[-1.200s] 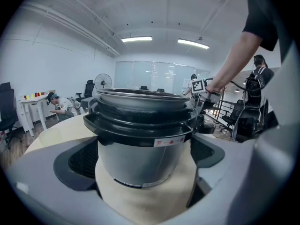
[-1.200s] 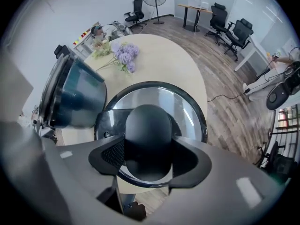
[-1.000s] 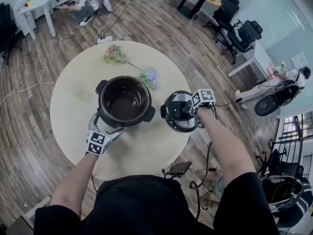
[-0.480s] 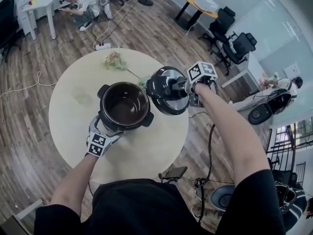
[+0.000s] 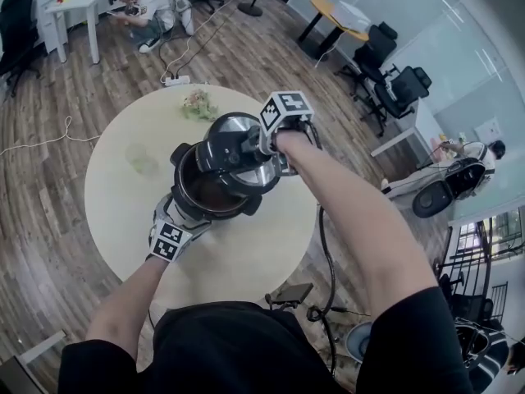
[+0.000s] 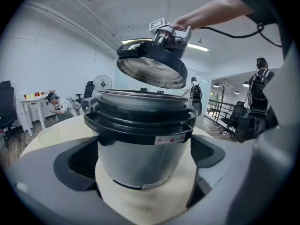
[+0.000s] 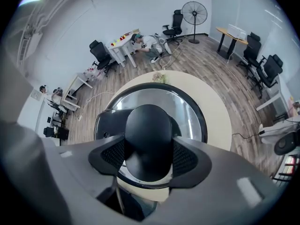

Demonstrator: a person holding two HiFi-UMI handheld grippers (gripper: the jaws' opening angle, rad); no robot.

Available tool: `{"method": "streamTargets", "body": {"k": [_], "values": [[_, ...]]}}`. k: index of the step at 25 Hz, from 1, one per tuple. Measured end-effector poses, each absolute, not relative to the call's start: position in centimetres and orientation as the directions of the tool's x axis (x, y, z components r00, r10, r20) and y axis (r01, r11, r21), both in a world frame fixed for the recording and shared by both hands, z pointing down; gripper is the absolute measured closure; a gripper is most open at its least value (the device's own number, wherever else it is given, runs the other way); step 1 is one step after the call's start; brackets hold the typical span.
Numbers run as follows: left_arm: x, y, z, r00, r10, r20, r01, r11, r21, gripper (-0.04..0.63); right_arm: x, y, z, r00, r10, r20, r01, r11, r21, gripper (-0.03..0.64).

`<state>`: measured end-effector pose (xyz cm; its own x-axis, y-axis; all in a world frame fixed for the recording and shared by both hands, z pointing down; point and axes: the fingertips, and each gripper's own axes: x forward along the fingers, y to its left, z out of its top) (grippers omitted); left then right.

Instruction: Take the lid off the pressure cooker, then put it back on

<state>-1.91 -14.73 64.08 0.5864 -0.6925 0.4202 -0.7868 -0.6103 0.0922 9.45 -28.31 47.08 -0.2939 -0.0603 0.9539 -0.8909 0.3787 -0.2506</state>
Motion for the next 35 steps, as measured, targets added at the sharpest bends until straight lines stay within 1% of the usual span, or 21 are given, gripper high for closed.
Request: {"method": "streamTargets", "body": {"k": [3,16,20,25,29,35], "values": [[-2.1,-14.8,64.4,0.588,-0.694,0.415,-0.786,-0.611,0.094,0.005,7.0,-27.9,48.4,-0.266,-0.046,0.963,-0.889,0.397,-0.227,0.333],[-1.5,-15.4,63.7,0.595,-0.691,0.41,-0.782,-0.615,0.1,0.005,3.8,-26.6,51.9,-0.143,0.003,0.99,-0.886,0.446,-0.129,0.333],[-1.5,-15.5,63.7,0.597,-0.691,0.408,-0.781,-0.616,0.101,0.005,2.9,-26.3,52.6,-0.138,0.017,0.99,-0.877,0.462,-0.131,0.331],[-1.4,-15.6,63.6,0.599,-0.691,0.406,-0.781,-0.615,0.105,0.005,2.4,-25.7,53.0,-0.098,0.029,0.995,-0.851,0.516,-0.099,0.331],[-1.4,-15.5,63.5,0.599,-0.689,0.407,-0.78,-0.616,0.106,0.005,2.6,-25.3,53.1,-0.11,0.038,0.993,-0.844,0.525,-0.114,0.331],[-1.5,-15.7,63.4,0.601,-0.688,0.407,-0.779,-0.618,0.106,0.005,2.5,-24.2,54.7,-0.063,0.031,0.998,-0.822,0.566,-0.069,0.331]]}}
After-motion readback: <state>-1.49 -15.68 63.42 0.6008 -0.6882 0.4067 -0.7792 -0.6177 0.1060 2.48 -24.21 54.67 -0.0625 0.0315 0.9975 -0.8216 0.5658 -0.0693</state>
